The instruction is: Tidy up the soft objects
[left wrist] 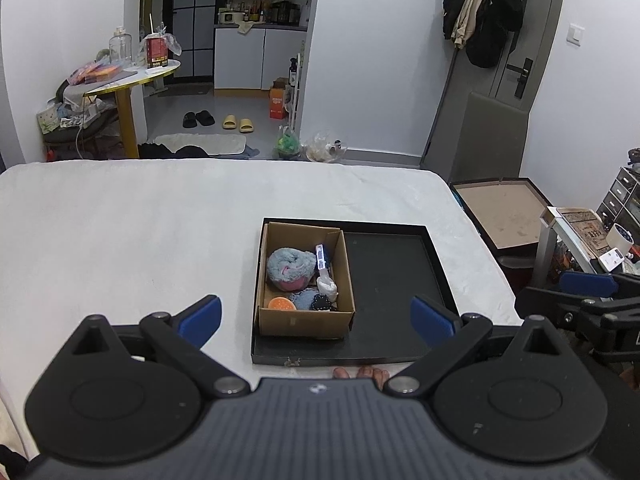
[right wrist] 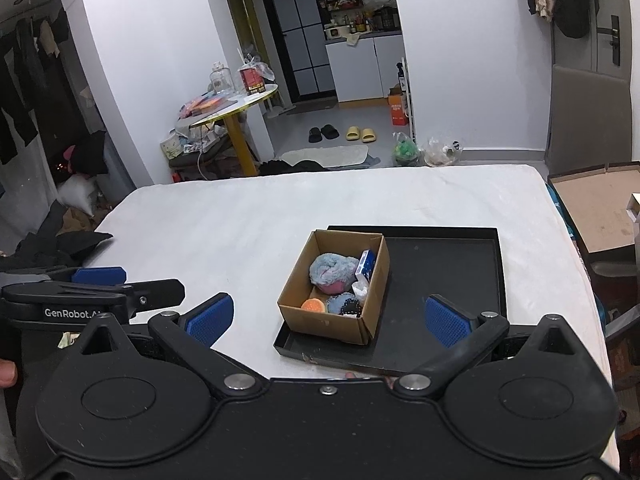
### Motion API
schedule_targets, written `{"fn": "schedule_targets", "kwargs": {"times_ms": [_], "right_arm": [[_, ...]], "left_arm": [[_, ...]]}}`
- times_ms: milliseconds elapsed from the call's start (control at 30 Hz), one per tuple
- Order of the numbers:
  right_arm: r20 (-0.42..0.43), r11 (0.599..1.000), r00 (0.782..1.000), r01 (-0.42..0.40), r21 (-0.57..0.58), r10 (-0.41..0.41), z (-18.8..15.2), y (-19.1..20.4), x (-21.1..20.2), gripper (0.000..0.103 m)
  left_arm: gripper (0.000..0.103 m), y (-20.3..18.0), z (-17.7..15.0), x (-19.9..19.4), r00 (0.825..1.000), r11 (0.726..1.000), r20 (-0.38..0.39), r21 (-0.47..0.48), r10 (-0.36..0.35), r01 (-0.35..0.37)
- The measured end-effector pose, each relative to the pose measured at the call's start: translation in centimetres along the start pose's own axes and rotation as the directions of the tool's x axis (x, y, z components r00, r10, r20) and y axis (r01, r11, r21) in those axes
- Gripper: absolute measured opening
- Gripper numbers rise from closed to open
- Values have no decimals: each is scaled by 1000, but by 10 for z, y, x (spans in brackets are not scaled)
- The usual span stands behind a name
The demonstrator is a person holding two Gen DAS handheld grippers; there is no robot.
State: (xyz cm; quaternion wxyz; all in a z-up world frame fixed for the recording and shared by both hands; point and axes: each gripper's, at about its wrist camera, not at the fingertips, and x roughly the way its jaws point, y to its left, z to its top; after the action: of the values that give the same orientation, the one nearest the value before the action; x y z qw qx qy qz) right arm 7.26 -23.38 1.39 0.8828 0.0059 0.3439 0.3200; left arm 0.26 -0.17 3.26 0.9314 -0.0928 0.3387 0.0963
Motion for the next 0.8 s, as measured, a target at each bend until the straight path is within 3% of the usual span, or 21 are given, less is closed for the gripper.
{"fn": "schedule_targets", "kwargs": {"times_ms": [800], "right_arm": [[6,1000,1000,5,25,-5,-3,-7,-1,103]], "left_arm": [[100,-1,1,-3,1000,1000,-4,1,-1,1]]}}
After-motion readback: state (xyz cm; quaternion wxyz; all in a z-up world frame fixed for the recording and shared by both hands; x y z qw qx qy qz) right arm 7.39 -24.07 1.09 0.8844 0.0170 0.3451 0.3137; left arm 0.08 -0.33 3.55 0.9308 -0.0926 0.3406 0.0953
